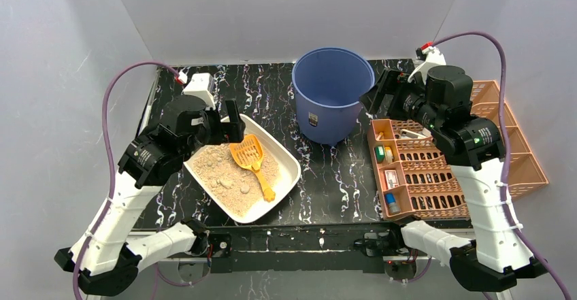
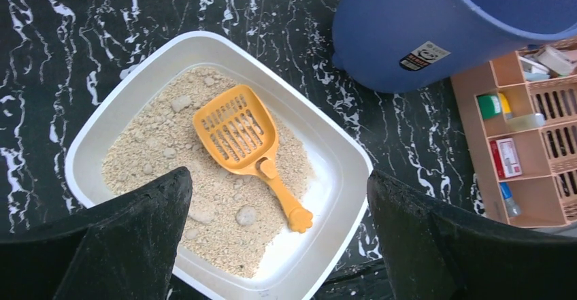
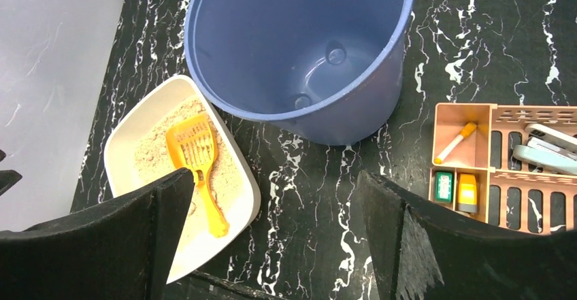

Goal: Clean the litter box

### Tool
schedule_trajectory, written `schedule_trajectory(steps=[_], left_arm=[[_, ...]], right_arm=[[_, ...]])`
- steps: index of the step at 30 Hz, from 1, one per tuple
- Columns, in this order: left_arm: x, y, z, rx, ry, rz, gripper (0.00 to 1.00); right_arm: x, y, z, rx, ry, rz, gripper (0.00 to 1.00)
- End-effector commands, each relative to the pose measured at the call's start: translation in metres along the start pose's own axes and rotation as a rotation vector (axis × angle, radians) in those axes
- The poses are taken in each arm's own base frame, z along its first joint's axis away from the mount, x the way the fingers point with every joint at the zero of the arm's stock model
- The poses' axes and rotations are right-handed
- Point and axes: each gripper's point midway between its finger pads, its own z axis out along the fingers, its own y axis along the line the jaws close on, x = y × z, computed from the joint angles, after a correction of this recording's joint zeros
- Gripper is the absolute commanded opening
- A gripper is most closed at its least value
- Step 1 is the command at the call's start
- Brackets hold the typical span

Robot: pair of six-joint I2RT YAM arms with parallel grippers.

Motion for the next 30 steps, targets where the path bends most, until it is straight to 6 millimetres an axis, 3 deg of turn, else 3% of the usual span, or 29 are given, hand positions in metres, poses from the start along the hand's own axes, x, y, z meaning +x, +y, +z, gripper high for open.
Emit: schedule_trajectory(steps=[1,6,12,23,30], left_arm=[[0.005,0.026,-0.004,-0.120,0.009,0.043,0.98],[0.015,0.054,-0.008,-0.283,0.051,0.056,0.98],[0.030,0.077,-0.015,-0.377,0.048,0.047,0.98],[0.057,0.120,-0.025,-0.572,0.049,0.071,0.98],[0.090,0.130,-0.018,-0.614,0.089,0.012,0.98]], right_arm=[[-0.014,0.001,-0.007,-0.001,-0.061,-0.035,0.99],[-0.017,-0.002,-0.011,0.005,-0.088,-0.080,0.98],[-0.020,0.015,-0.015,-0.088,-0.092,-0.124,0.98],[-0.018,0.028,0.006,-0.142,-0.004,-0.136,0.98],[-0.015,0.032,0.030,-0.155,0.056,-0.148,0.98]])
